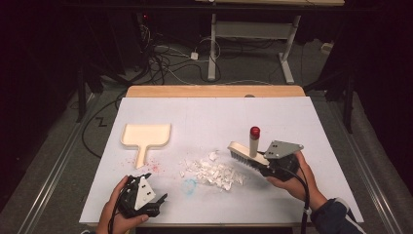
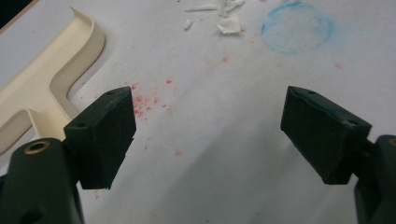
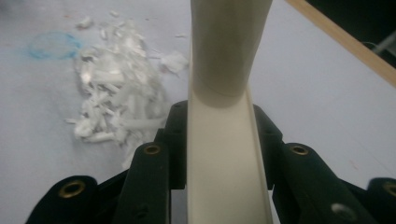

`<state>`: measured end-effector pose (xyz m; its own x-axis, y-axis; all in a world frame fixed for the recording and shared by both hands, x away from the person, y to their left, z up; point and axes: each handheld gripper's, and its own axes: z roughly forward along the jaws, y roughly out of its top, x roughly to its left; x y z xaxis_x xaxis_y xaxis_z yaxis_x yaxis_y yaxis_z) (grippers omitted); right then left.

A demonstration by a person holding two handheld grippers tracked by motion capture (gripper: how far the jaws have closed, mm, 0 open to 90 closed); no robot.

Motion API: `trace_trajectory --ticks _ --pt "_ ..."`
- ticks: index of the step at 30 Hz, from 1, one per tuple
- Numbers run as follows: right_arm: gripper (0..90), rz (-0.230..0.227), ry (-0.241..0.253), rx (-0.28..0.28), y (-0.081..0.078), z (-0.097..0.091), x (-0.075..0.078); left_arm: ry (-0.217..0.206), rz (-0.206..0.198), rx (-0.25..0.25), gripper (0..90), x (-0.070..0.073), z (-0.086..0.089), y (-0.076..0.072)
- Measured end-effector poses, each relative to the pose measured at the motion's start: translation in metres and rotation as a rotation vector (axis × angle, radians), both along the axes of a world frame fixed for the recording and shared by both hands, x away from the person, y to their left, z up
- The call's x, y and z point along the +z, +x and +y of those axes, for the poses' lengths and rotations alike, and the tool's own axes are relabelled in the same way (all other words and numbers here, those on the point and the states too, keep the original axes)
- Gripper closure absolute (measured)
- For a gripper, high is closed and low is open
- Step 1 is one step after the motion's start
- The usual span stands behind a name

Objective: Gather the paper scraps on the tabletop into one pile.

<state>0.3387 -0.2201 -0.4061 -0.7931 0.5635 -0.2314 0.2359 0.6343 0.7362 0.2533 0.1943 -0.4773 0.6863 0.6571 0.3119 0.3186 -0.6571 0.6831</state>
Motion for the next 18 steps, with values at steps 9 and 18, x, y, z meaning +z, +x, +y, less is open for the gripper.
trace_trajectory --ticks 9,18 --pt "67.9 -0.041 -0.021 -0.248 0.013 -0.011 -0.020 0.010 0.008 -0.011 17.1 -0.001 -0.004 0.001" --pt "67.4 -0.017 -0.052 -0.192 0.004 0.041 -0.031 0.002 0.013 -0.011 17.2 -0.001 -0.004 0.002"
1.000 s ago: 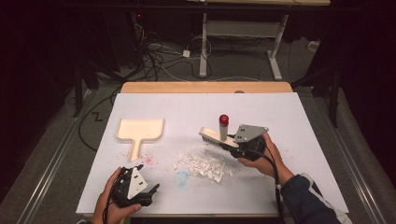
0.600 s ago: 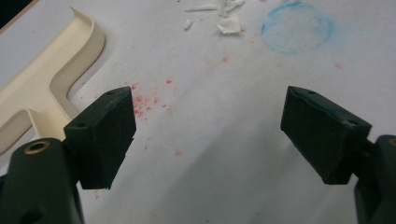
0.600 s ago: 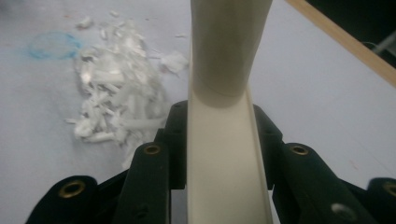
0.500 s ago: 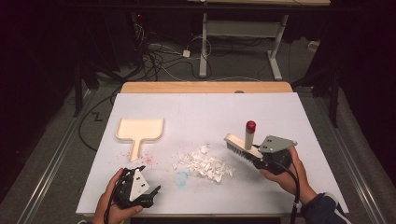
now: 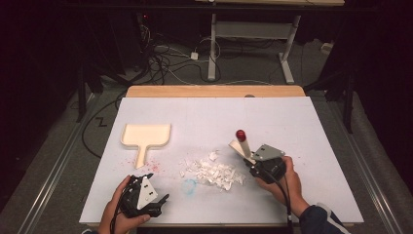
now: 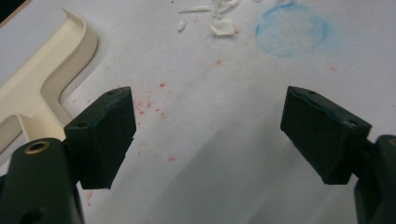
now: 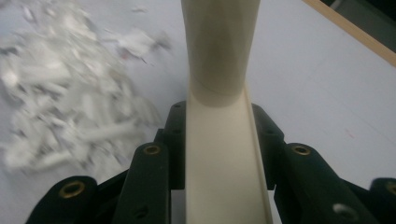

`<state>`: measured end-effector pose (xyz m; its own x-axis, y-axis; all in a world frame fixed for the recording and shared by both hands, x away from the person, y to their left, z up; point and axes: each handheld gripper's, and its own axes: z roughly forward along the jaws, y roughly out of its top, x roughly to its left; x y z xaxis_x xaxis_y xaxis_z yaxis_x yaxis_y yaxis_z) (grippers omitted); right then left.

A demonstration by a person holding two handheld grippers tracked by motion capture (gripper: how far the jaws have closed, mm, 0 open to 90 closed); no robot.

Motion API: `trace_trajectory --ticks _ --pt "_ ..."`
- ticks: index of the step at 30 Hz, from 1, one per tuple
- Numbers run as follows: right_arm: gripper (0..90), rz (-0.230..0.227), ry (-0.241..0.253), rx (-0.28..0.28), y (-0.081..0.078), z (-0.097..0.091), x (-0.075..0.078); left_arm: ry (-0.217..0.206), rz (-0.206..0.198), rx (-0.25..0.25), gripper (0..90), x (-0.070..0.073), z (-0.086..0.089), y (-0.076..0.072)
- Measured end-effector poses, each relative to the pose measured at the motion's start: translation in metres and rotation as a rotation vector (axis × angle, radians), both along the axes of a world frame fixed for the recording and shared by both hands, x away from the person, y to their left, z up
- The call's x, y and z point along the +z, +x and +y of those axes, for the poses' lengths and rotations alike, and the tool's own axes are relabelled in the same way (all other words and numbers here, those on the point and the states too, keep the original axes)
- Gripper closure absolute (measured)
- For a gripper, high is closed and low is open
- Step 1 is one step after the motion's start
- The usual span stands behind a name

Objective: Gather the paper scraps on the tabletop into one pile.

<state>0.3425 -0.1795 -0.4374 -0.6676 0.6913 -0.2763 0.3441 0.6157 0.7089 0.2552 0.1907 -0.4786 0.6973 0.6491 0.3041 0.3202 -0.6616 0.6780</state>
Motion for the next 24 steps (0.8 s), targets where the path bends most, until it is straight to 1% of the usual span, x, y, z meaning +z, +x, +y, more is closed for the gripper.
trace_trajectory --ticks 3,4,6,10,11,13,14,15,18,19,20,22,24 --pt "67.5 0.034 0.059 0.030 0.000 0.021 0.003 0.000 0.004 -0.003 17.3 0.000 -0.001 0.001" --pt "67.6 0.043 0.077 0.030 0.000 0.029 0.004 0.000 0.005 -0.004 17.3 -0.001 -0.002 0.001" --pt "67.6 0.049 0.098 0.040 0.000 0.045 0.004 -0.001 0.004 -0.007 17.2 -0.001 -0.002 0.001" --pt "67.4 0.035 0.094 0.076 -0.003 0.074 -0.001 0.002 0.005 -0.011 17.2 -0.001 -0.002 0.001" --pt "67.3 0.021 0.075 0.081 -0.004 0.079 -0.002 0.002 0.005 -0.010 17.3 -0.001 -0.002 0.001" --pt "67.3 -0.011 0.054 0.095 -0.006 0.083 -0.002 0.001 0.005 -0.010 17.3 -0.001 -0.002 0.001" --pt "67.4 -0.022 0.048 0.097 -0.006 0.082 0.000 0.001 0.004 -0.011 17.3 -0.001 -0.002 0.001" --pt "67.6 -0.029 0.053 0.090 -0.005 0.078 0.002 0.001 0.003 -0.011 17.3 -0.001 -0.002 0.001" --pt "67.8 -0.014 0.114 0.090 -0.002 0.061 0.012 0.003 0.001 -0.008 17.3 -0.001 -0.001 0.001" --pt "67.8 -0.016 0.137 0.108 -0.002 0.054 0.015 0.003 0.000 -0.008 17.3 0.000 -0.001 0.000" --pt "67.9 -0.019 0.150 0.121 -0.002 0.047 0.018 0.002 -0.002 -0.007 17.3 0.000 -0.001 0.000" --pt "67.9 -0.034 0.143 0.100 -0.003 0.035 0.024 0.004 -0.003 -0.004 17.3 0.000 -0.001 0.000" --pt "67.9 -0.030 0.159 0.096 -0.005 0.022 0.030 0.008 -0.002 -0.006 17.3 0.000 -0.001 0.000"
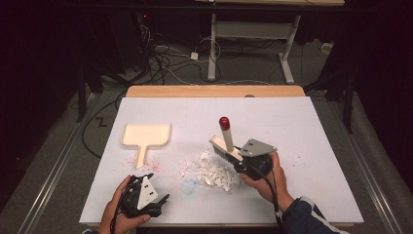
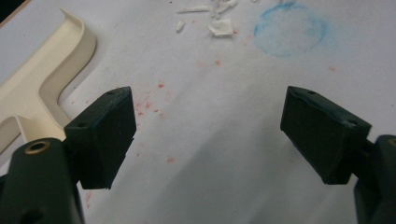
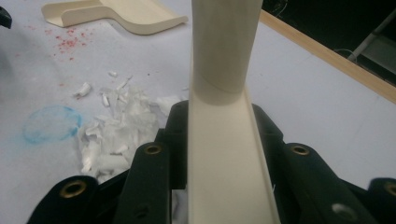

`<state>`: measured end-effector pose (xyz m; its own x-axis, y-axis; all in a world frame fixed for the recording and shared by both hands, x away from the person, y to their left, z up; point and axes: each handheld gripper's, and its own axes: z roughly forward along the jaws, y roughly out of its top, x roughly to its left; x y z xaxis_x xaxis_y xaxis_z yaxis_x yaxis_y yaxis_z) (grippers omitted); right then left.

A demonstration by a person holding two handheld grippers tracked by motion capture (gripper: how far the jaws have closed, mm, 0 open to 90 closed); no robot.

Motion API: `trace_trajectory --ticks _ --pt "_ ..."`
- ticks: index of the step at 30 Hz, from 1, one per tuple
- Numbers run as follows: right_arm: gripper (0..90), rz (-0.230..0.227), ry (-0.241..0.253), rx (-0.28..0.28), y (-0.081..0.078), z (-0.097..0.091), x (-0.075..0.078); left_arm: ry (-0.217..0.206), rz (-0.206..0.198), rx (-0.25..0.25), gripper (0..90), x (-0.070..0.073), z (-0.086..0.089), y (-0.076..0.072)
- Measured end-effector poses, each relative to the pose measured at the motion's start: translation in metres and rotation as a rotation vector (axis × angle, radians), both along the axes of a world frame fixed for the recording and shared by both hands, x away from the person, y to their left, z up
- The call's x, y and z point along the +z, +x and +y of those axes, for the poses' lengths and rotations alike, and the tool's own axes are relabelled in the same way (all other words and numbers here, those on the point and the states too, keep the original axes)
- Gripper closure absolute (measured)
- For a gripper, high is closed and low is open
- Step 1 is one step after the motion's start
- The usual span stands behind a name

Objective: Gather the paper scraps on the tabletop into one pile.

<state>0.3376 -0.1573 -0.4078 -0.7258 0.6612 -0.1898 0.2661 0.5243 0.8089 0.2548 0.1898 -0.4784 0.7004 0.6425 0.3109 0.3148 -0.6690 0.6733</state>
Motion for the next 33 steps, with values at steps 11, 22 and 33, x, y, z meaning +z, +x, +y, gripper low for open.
trace_trajectory --ticks 11,22,33 --pt "67.9 0.028 -0.035 -0.010 -0.026 -0.065 0.010 0.000 0.001 0.001 17.3 0.000 0.000 -0.001" --pt "67.9 0.173 -0.080 0.139 -0.056 -0.065 -0.006 0.002 0.005 -0.012 17.7 0.000 -0.003 0.000" --pt "67.9 0.135 -0.047 0.182 -0.038 -0.007 -0.010 -0.003 0.009 -0.012 17.7 0.000 -0.002 0.002"
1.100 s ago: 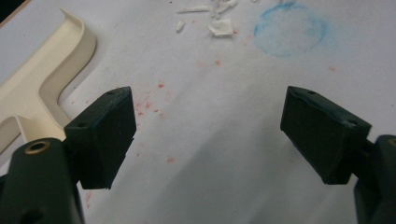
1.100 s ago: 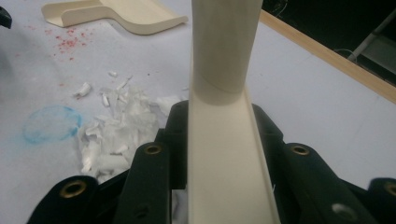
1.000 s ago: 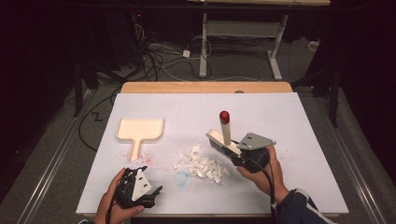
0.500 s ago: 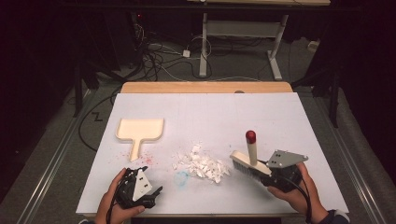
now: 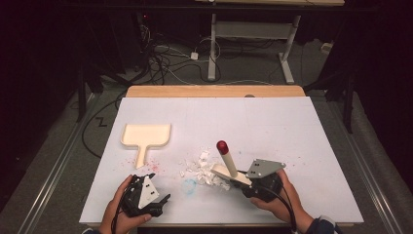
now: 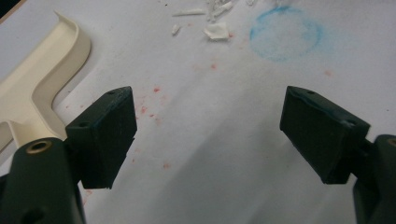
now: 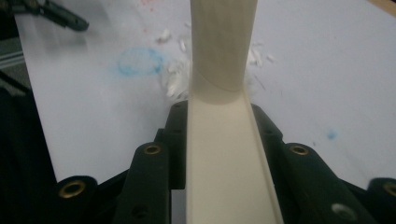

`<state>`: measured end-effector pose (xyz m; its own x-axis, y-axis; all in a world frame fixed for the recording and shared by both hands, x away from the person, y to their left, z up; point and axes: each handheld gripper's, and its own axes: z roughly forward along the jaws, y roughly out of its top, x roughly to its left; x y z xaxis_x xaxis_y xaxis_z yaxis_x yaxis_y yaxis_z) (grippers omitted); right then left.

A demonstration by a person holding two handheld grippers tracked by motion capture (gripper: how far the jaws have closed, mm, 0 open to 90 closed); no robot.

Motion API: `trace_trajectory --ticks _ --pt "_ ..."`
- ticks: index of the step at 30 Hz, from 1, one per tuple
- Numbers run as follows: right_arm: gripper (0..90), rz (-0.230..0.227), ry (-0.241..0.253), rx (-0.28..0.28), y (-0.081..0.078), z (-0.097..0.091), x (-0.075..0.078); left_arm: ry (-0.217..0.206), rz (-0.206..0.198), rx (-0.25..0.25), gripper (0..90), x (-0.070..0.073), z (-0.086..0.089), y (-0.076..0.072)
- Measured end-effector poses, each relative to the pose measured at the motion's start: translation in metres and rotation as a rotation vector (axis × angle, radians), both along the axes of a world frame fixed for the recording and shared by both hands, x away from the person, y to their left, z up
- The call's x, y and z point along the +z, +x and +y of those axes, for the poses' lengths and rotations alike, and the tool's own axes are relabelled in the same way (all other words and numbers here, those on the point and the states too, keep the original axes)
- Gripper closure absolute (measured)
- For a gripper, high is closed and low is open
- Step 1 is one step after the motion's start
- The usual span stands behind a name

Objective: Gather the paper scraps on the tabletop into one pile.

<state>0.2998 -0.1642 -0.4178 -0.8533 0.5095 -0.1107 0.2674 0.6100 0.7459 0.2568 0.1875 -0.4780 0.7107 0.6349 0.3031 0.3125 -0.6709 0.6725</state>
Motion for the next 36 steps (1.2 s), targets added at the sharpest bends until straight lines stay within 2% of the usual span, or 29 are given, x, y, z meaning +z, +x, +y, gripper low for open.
trace_trajectory --ticks 3,6,8,14,18,23,25,27,32,34,36 --pt "67.9 -0.024 0.012 0.000 0.005 0.011 0.001 -0.003 -0.003 0.002 17.7 0.000 0.000 0.000" --pt "67.9 -0.033 0.014 0.002 0.005 0.010 0.004 -0.006 -0.005 0.003 17.7 0.000 0.001 -0.001" --pt "67.9 -0.046 0.024 -0.006 0.003 0.002 0.010 -0.006 -0.008 0.005 17.7 0.000 0.002 -0.001" --pt "67.9 -0.059 0.099 -0.002 -0.008 -0.033 0.031 -0.002 -0.011 0.010 17.7 0.002 0.003 -0.002" --pt "67.9 -0.046 0.079 0.028 -0.017 -0.047 0.031 -0.001 -0.014 0.013 17.7 0.002 0.003 -0.002" --pt "67.9 0.023 0.042 0.094 -0.026 -0.055 0.019 -0.001 -0.015 0.013 17.7 0.002 0.003 -0.003" --pt "67.9 0.052 0.022 0.111 -0.028 -0.052 0.010 -0.002 -0.017 0.014 17.7 0.003 0.004 -0.003" --pt "67.9 0.060 0.020 0.120 -0.027 -0.046 0.002 -0.007 -0.020 0.016 17.7 0.004 0.004 -0.003" --pt "68.0 0.007 0.050 0.083 -0.011 -0.025 -0.009 -0.011 -0.021 0.015 17.7 0.004 0.005 -0.002" --pt "68.0 0.019 0.060 0.083 -0.001 -0.015 -0.013 -0.011 -0.019 0.013 17.7 0.003 0.005 -0.001" --pt "68.0 0.001 0.061 0.091 0.005 -0.004 -0.015 -0.013 -0.017 0.010 17.8 0.003 0.004 -0.001"
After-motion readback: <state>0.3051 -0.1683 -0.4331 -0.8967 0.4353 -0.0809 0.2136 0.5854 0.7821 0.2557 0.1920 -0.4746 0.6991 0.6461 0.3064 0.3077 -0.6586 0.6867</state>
